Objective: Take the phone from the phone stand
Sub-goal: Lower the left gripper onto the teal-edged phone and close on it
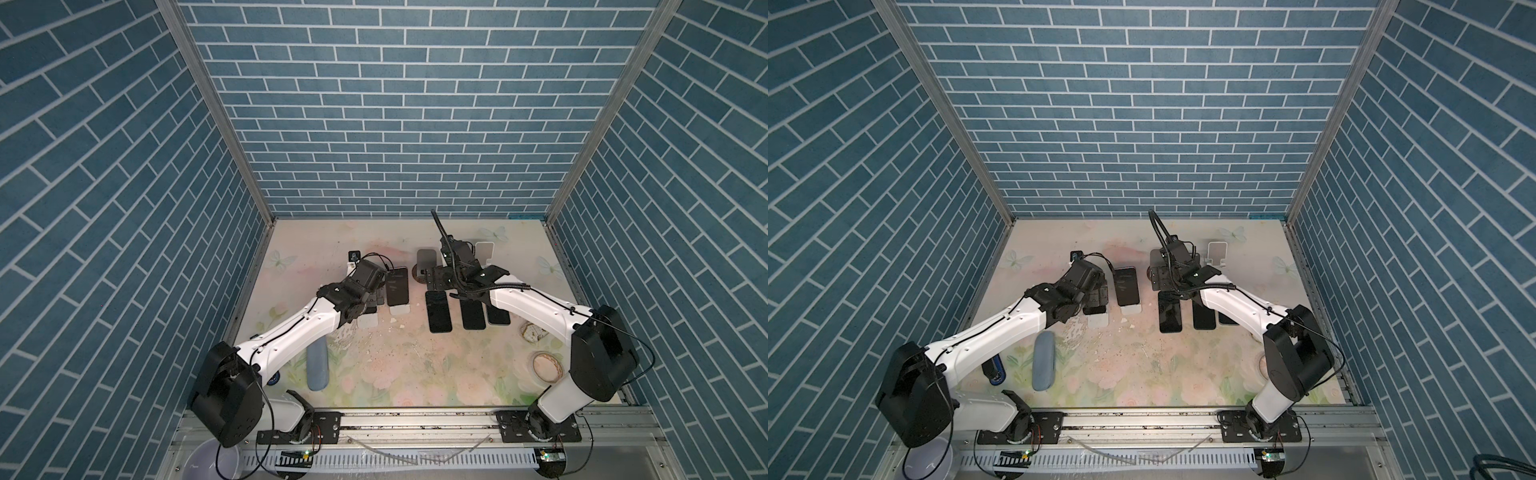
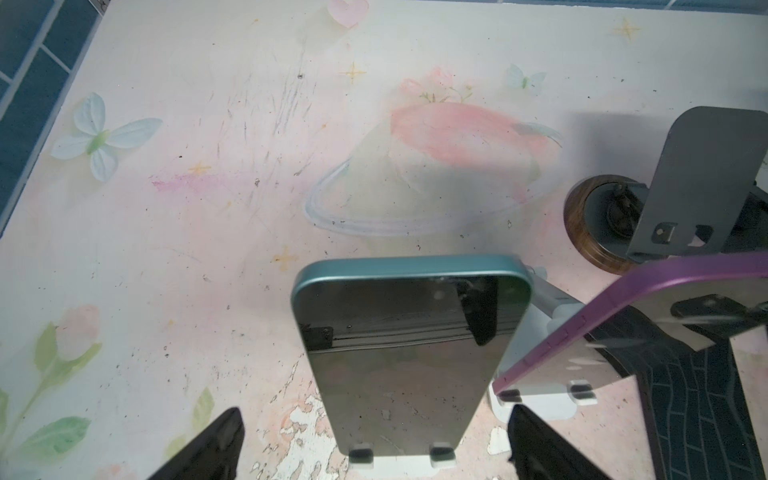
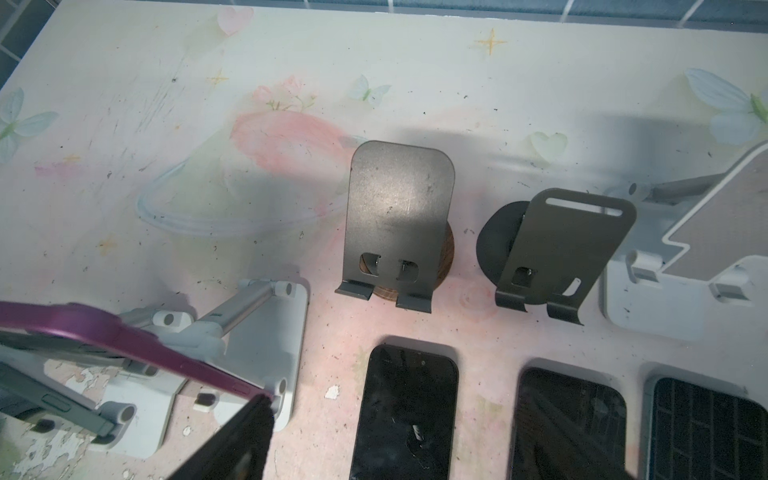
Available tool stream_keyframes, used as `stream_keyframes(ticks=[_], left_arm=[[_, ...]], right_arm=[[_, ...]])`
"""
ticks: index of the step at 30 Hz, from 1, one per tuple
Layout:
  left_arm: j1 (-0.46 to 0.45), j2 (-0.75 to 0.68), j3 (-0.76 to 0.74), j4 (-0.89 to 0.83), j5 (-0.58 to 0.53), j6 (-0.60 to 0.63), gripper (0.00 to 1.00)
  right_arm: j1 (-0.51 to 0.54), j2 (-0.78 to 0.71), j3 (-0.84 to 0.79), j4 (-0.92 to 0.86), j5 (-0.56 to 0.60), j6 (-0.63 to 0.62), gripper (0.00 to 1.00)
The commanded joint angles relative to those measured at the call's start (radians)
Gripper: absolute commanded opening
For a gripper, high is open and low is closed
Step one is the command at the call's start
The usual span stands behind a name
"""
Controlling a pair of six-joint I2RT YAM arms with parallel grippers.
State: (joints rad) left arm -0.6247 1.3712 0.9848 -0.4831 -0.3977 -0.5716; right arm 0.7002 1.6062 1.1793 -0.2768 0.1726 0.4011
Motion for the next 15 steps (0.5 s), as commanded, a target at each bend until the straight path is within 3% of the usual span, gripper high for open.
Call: stream_keyframes(ticks=[1,15], left_arm=[[0.014,0.016,0.022,0.027,0.023,0.01,1.0],[0.025,0.081,0.009,0.091,0.015,0.012,0.97]], right_arm=[[-0.002,-0.037,-0.026,-0.014,0.025,-0.024,0.92],[-0.004,-0.033,-0.029,-0.029,0.036,-0.027,0.93]])
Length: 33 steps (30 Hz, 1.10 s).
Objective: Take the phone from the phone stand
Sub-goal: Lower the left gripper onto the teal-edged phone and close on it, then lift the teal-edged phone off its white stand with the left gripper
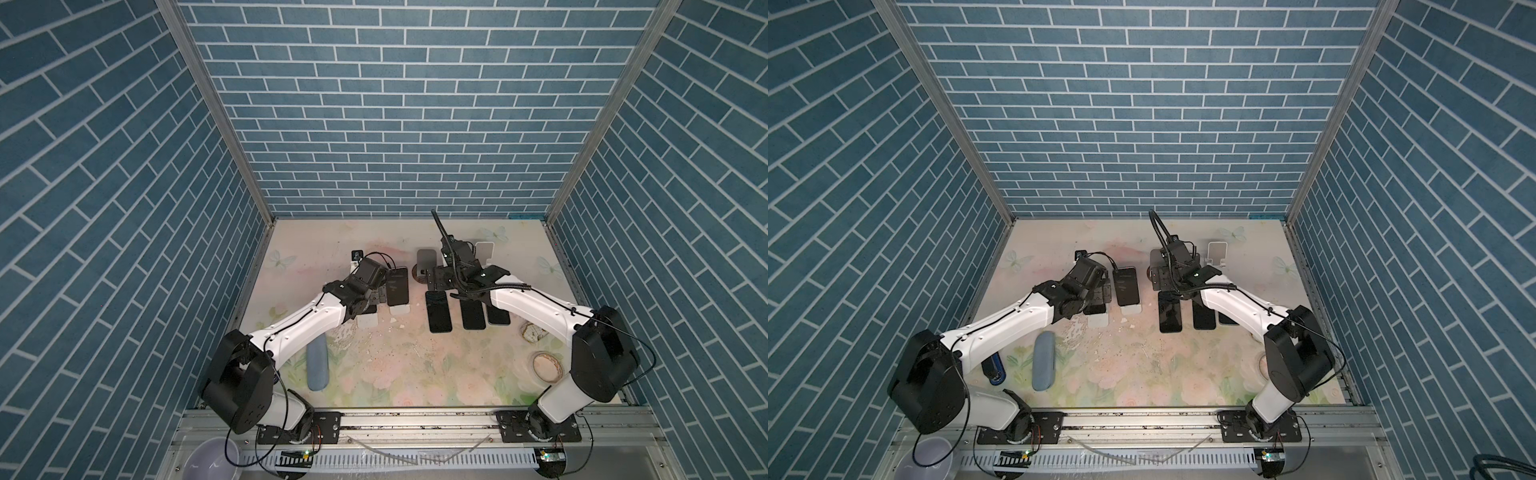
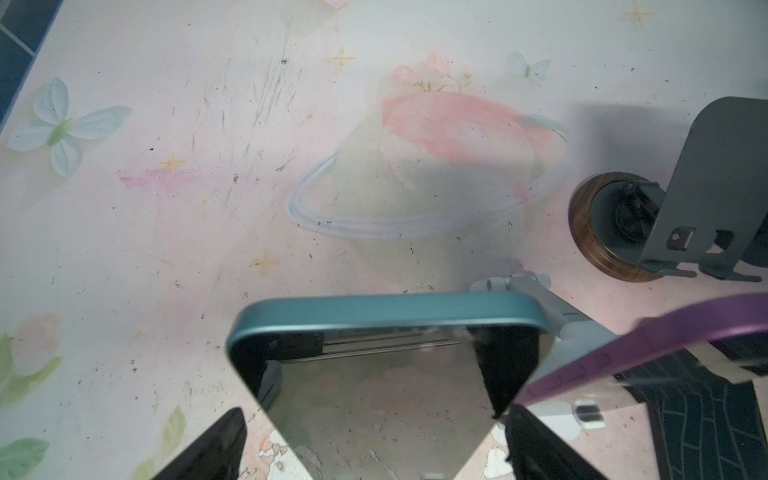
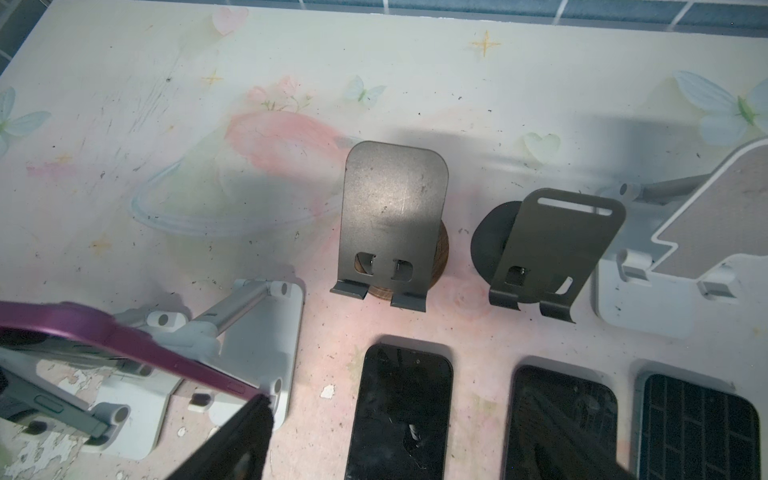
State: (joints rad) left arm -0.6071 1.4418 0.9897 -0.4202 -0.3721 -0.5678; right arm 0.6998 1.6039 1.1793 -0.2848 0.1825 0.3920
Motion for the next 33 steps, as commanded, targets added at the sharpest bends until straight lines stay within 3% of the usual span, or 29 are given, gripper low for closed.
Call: stream_keyframes(ticks=[1,10,22,33], left_arm=[[0.007,0.015,0.001,0.035,-0.011,0.006,0.96],[0.007,0.052,-0.005,0.049,-0.019,-0.008,0.85],[0.008,0.043,0.0,0.042,-0.041,-0.001,0.5],[0.007,-0.022,0.039,0.046,-0.056,0.066,0.46]], right_arm=[[-0.002,-0.033,-0.03,-0.021,0.028,-0.018,0.93],[-0.002,-0.045,-0.044,-0.022,0.037,-0.015,0.93],[-0.001,-0.051,-0.054,-0.02,0.038,-0.01,0.93],[-0.002,-0.049,-0.052,-0.025,0.033,-0.008,0.93]])
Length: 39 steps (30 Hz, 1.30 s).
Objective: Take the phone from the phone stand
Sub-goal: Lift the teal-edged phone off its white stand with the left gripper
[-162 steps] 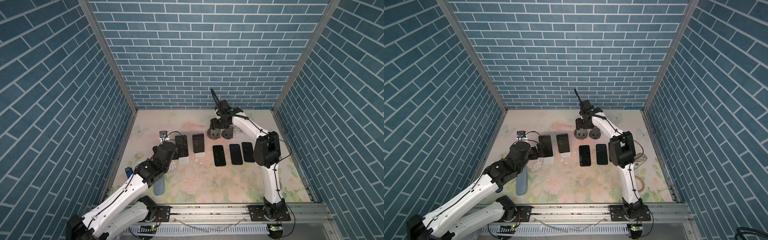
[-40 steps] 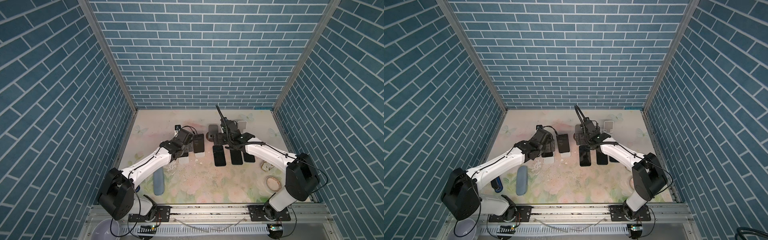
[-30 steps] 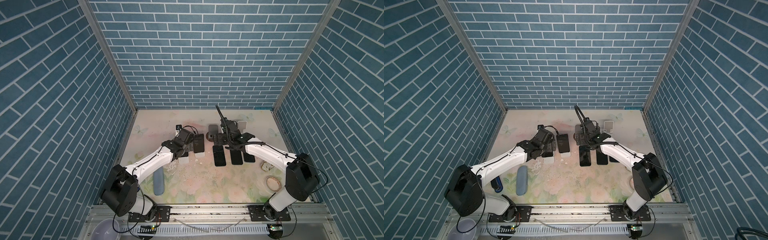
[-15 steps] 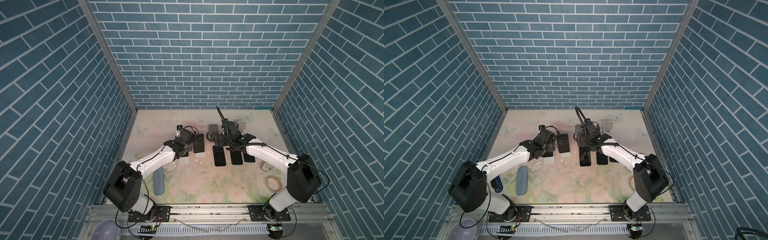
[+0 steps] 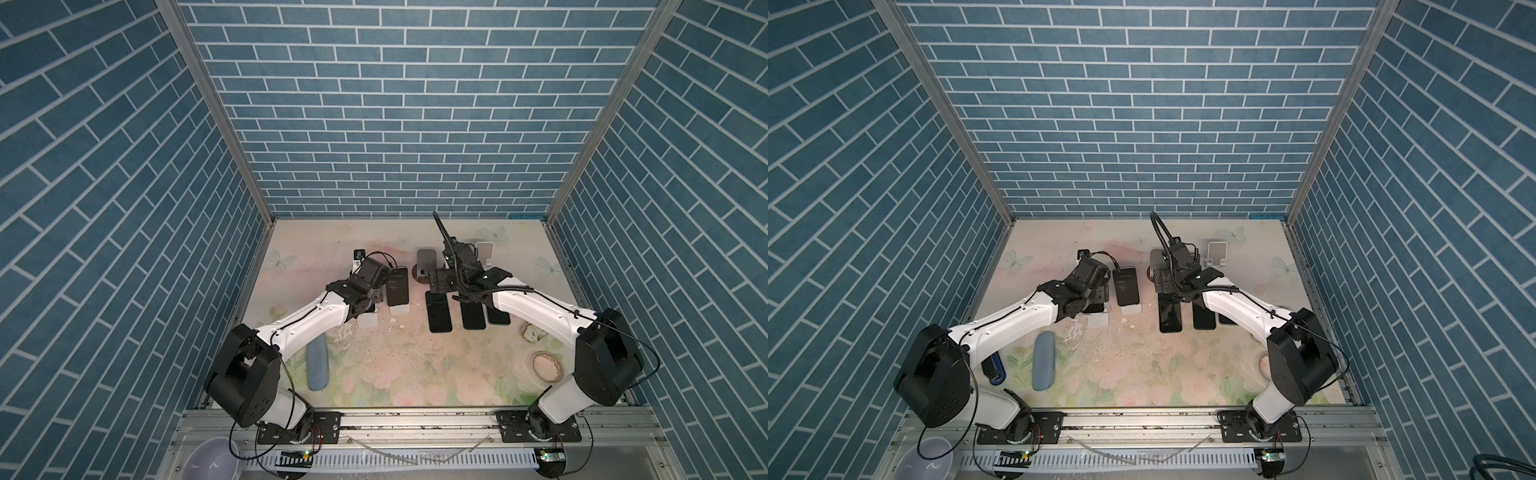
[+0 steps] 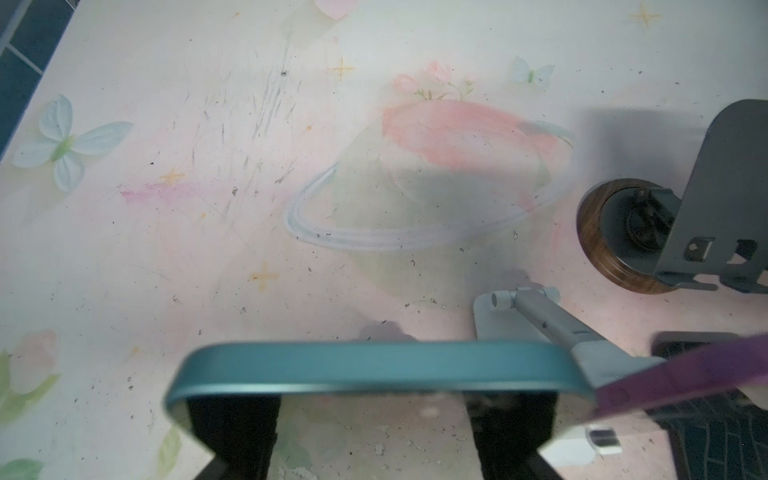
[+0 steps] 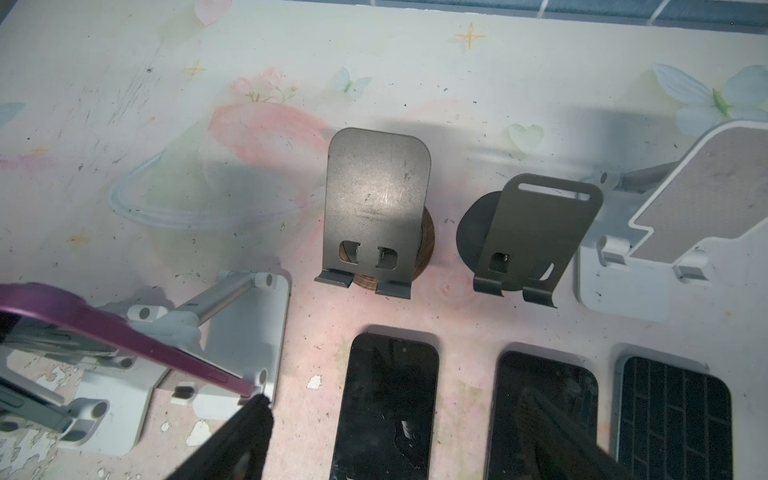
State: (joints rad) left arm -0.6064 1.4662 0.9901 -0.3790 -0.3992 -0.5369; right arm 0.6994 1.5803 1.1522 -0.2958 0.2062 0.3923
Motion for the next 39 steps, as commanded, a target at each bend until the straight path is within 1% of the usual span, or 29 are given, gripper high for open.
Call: stream_keyframes(ticks=[1,7,15,25,29,35,39], left_arm=[[0.006,-0.053,0.046,0.001,-0.027,0.041,0.46],[0.007,-0.095,0.077,-0.04,-0.011,0.048,0.45],[0.006,-0.164,0.082,-0.171,0.04,-0.003,0.45],[0.006,-0.288,0.015,-0.296,0.093,-0.09,0.45],[0.004,-0.307,-0.006,-0.338,0.123,-0.12,0.45],[0.001,-0.34,-0.077,-0.34,0.196,-0.176,0.45],[-0.011,-0.343,-0.111,-0.362,0.218,-0.229,0.45]], right_arm=[[-0.002,-0.027,-0.025,-0.015,0.01,-0.009,0.93],[-0.001,-0.027,-0.023,-0.014,0.007,-0.007,0.93],[-0.002,-0.022,-0.02,-0.017,-0.001,-0.009,0.93],[-0.002,-0.027,-0.029,-0.008,0.0,-0.009,0.93],[-0.002,-0.031,-0.035,-0.004,0.002,-0.007,0.93],[-0.002,-0.045,-0.049,0.001,0.004,-0.002,0.93],[-0.001,-0.054,-0.06,0.003,0.005,0.002,0.93]])
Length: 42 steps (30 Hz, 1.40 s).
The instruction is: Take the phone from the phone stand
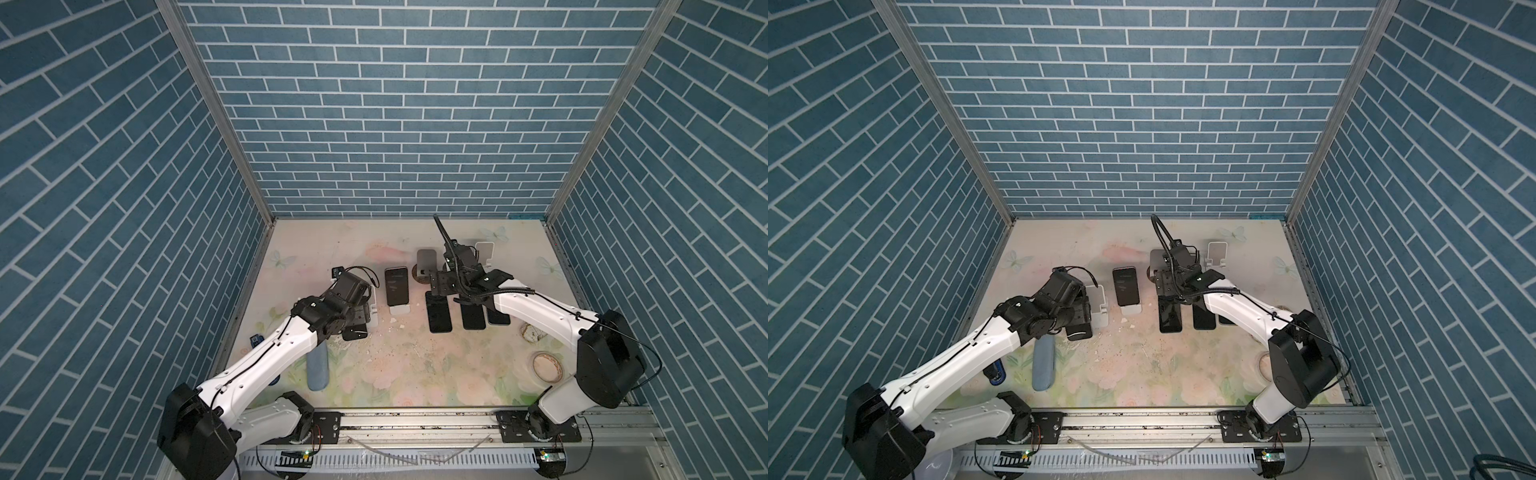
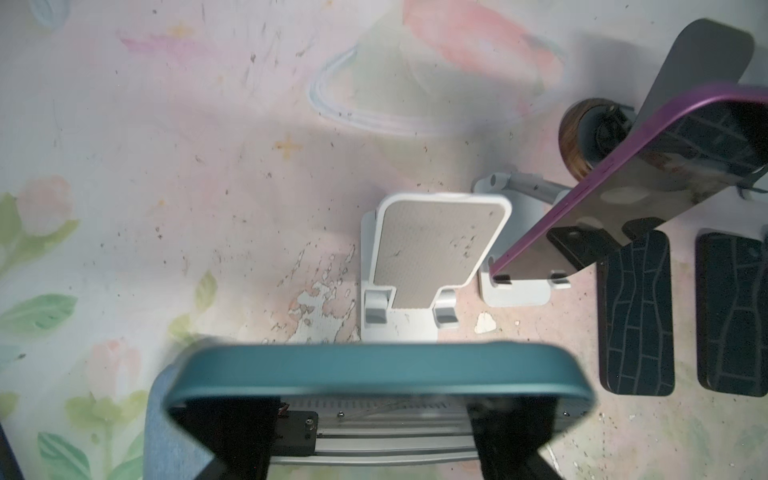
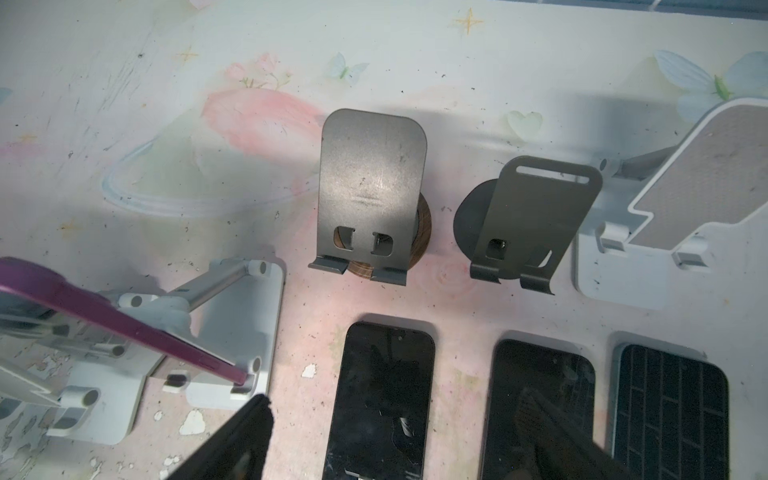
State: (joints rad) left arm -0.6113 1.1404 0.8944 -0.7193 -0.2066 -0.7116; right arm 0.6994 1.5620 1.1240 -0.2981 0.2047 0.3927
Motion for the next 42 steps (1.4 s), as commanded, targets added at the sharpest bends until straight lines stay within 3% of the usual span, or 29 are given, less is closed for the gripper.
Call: stream_keyframes(ticks=[1,11,42], left_arm=[[-0.013,-0.016,-0.023,-0.023,0.028,-0.072,0.45],[-0.056,0.027,-0.078,-0.023,0.043,-0.171,0.45],[-0.176,0.33,-0.119,0.062,0.126,-0.21,0.45]], right_arm=[[-0.002,-0.038,-0.036,0.006,0.008,0.002,0.93],[-0.002,-0.048,-0.055,0.017,0.01,0.005,0.93],[-0.003,-0.089,-0.142,0.068,0.033,-0.012,0.93]])
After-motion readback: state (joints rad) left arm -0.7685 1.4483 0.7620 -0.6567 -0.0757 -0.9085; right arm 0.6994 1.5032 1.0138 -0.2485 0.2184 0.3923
